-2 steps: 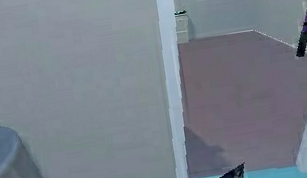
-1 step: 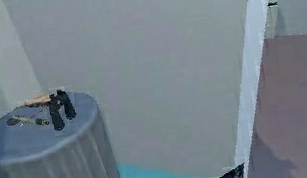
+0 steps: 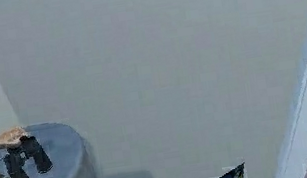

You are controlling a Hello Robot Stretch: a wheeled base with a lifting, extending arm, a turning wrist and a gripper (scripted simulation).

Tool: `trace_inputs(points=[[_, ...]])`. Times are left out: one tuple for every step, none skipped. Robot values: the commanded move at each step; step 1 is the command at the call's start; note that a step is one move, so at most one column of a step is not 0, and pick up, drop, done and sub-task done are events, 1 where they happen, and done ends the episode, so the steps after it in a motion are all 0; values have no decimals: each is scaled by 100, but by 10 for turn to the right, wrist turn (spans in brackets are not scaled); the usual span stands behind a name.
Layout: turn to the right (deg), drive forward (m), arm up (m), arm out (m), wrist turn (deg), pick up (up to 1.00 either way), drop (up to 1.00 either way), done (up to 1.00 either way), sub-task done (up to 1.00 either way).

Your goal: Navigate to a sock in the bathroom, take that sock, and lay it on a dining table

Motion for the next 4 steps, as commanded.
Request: trace_inputs(points=[[-60, 0, 0, 0, 0, 0, 0, 0, 0], [0, 25, 0, 0, 0, 0, 0, 0, 0], [450, 0, 0, 0, 0, 0, 0, 0, 0], [300, 0, 0, 0, 0, 0, 0, 0, 0]])
